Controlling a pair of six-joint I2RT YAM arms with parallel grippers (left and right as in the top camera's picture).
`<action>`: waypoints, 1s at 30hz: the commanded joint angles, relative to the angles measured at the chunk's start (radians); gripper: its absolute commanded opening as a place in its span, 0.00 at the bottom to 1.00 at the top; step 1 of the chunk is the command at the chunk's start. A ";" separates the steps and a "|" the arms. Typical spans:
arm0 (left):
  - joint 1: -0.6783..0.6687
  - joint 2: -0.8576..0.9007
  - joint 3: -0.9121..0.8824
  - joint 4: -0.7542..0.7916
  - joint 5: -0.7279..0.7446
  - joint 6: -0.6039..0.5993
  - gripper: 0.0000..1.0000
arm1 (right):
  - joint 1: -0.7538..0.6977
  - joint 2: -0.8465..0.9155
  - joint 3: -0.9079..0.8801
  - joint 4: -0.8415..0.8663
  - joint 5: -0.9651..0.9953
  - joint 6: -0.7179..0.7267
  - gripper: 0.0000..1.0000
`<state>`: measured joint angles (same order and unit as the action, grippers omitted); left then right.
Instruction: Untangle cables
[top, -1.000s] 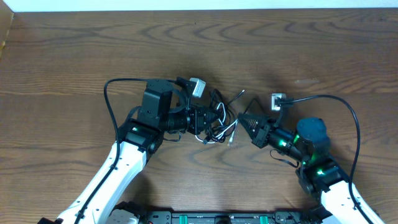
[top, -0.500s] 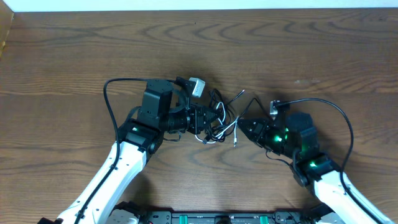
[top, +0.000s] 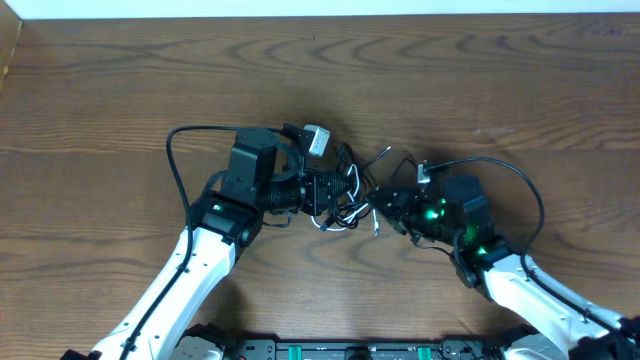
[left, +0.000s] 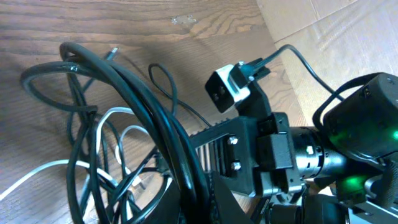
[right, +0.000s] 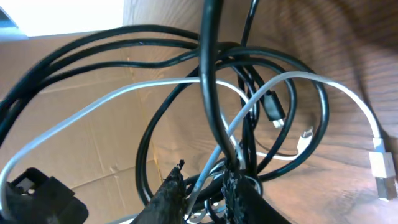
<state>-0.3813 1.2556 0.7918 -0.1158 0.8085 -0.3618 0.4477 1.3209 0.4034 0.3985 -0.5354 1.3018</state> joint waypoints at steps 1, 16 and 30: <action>0.004 0.003 0.015 0.003 0.006 0.010 0.08 | 0.017 0.021 0.004 0.084 0.024 0.021 0.18; 0.004 0.003 0.015 -0.004 0.006 0.010 0.08 | 0.090 0.026 0.004 0.132 0.171 0.089 0.22; 0.004 0.003 0.015 -0.004 0.005 0.010 0.08 | 0.114 0.060 0.004 0.306 0.304 -0.207 0.01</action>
<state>-0.3813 1.2556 0.7918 -0.1234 0.8082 -0.3618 0.5594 1.3876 0.4007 0.6533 -0.2394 1.2644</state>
